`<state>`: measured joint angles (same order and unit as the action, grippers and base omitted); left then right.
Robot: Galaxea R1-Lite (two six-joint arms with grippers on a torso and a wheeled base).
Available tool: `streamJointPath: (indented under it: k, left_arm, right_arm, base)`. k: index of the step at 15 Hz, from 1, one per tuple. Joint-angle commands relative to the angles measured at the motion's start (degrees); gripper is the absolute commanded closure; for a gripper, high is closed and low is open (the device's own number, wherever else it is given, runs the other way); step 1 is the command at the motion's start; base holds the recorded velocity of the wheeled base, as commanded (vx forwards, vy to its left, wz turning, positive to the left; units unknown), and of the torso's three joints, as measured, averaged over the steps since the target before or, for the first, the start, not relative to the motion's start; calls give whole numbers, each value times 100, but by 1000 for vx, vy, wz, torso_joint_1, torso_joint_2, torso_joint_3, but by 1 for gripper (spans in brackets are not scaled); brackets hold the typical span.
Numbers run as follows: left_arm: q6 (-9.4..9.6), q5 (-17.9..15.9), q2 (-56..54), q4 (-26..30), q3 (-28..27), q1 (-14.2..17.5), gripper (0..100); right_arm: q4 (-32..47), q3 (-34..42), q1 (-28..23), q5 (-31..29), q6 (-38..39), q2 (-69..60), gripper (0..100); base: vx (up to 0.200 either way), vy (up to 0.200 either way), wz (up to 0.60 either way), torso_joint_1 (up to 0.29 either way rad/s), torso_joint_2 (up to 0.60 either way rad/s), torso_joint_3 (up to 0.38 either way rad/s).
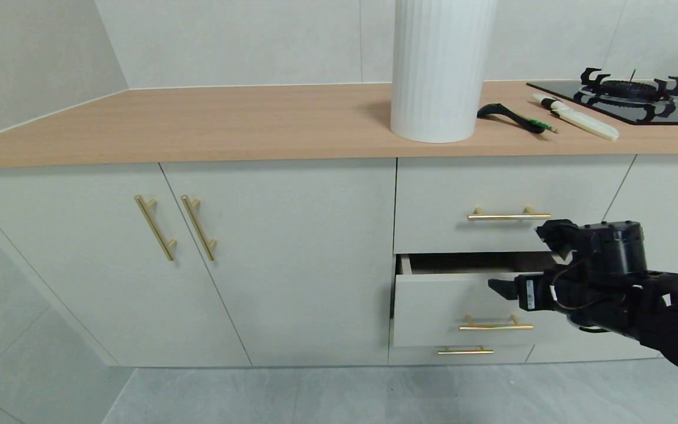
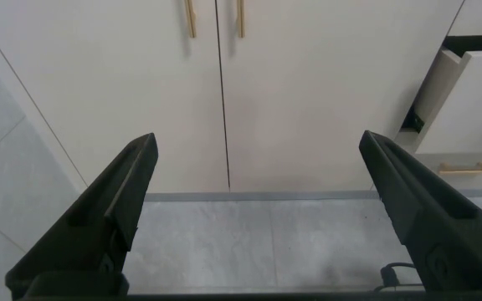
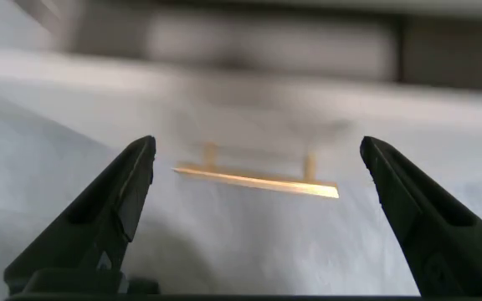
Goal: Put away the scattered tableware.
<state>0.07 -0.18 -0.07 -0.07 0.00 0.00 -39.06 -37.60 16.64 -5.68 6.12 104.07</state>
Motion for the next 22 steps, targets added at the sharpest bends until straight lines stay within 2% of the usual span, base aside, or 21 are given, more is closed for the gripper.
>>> streamJointPath:
  k: [1, 3, 5, 7, 12, 15, 20, 22]
  left_arm:
    - [1, 1, 7, -1, 0, 0, 0]
    - [-7, 1, 7, -1, 0, 0, 0]
    - [1, 1, 7, -1, 0, 0, 0]
    - [-7, 1, 7, -1, 0, 0, 0]
    - [1, 1, 7, -1, 0, 0, 0]
    - [-7, 1, 7, -1, 0, 0, 0]
    - [-7, 1, 7, -1, 0, 0, 0]
    - [1, 1, 7, -1, 0, 0, 0]
  right_arm:
    - [-304, -2, 94, -47, 12, -168, 0]
    - [-823, -20, 94, -232, 12, 201, 0]
    - [-1789, -46, 120, -698, 3, 992, 0]
    - [-2079, -143, 120, -759, 3, 1344, 0]
    - [-2141, -310, 111, -794, 47, 1775, 0]
    - [-2440, -354, 94, -917, 74, 1924, 0]
    - [-2378, -152, 103, -908, 30, 1836, 0]
    - [-1965, -99, 111, -891, 21, 1581, 0]
  base:
    - [0, 0, 0, 0, 0, 0]
    - [0, 0, 0, 0, 0, 0]
    - [0, 0, 0, 0, 0, 0]
    - [0, 0, 0, 0, 0, 0]
    - [0, 0, 0, 0, 0, 0]
    - [0, 0, 0, 0, 0, 0]
    - [0, 0, 0, 0, 0, 0]
    - [0, 0, 0, 0, 0, 0]
